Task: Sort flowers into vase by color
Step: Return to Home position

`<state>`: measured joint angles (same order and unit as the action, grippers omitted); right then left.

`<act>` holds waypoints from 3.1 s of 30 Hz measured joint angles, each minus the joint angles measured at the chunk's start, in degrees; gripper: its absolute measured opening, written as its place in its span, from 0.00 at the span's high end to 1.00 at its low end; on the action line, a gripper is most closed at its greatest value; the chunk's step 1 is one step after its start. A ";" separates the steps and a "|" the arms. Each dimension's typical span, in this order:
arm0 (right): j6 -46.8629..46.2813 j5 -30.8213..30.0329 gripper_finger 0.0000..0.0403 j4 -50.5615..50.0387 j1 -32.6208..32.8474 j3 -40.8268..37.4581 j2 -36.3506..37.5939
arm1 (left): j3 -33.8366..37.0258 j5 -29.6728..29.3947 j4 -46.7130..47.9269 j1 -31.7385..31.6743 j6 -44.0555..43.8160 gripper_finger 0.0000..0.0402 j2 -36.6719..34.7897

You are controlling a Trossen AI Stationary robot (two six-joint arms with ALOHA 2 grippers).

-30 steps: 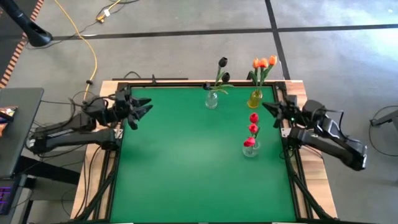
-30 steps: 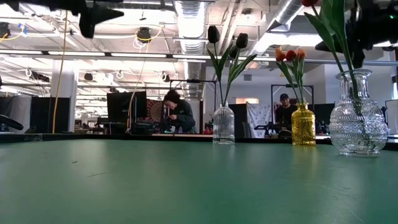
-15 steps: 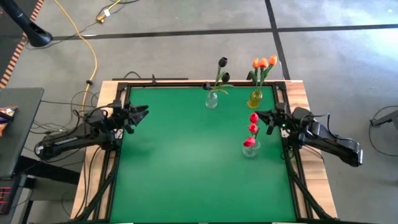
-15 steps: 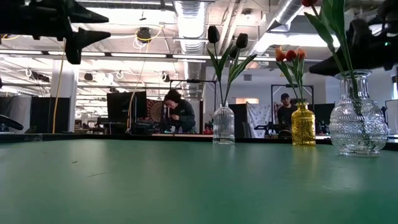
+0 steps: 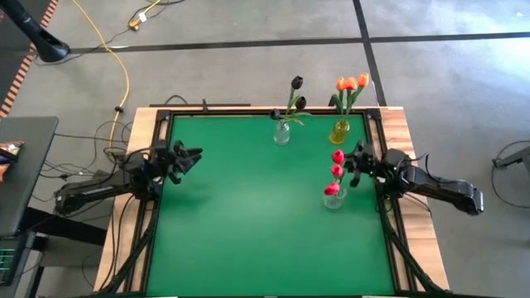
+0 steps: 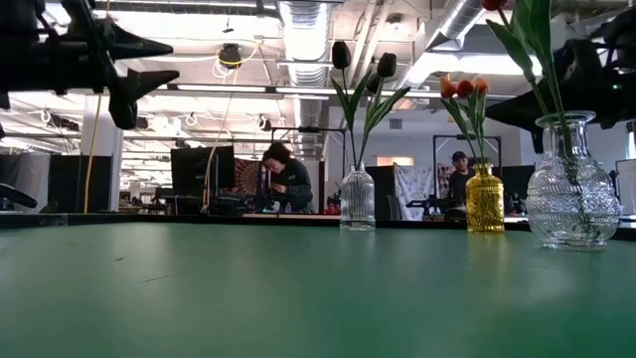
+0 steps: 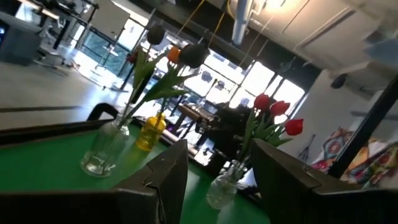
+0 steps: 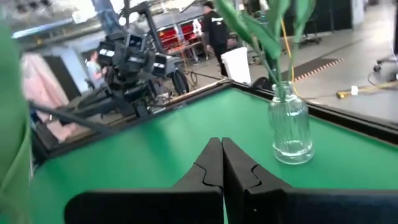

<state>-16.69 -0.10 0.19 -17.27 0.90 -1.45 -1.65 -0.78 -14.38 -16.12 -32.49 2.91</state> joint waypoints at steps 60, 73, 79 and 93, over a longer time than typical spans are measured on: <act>18.21 0.00 0.84 -0.58 1.13 -0.12 -0.03 | 1.27 -2.45 12.36 0.00 14.74 0.59 1.53; 18.21 0.02 0.84 -0.58 1.13 -0.12 -0.04 | 1.27 -2.43 12.34 0.02 14.74 0.59 1.53; 18.21 0.02 0.84 -0.58 1.13 -0.12 -0.02 | 1.27 -2.43 12.35 0.02 14.74 0.59 1.55; 18.20 0.04 0.84 -0.59 1.13 -0.12 -0.03 | 1.27 -2.43 12.35 0.02 14.74 0.59 1.56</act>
<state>1.51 -0.05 -0.39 -16.14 0.78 -1.49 -0.38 -3.20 -2.03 -16.10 -17.76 4.47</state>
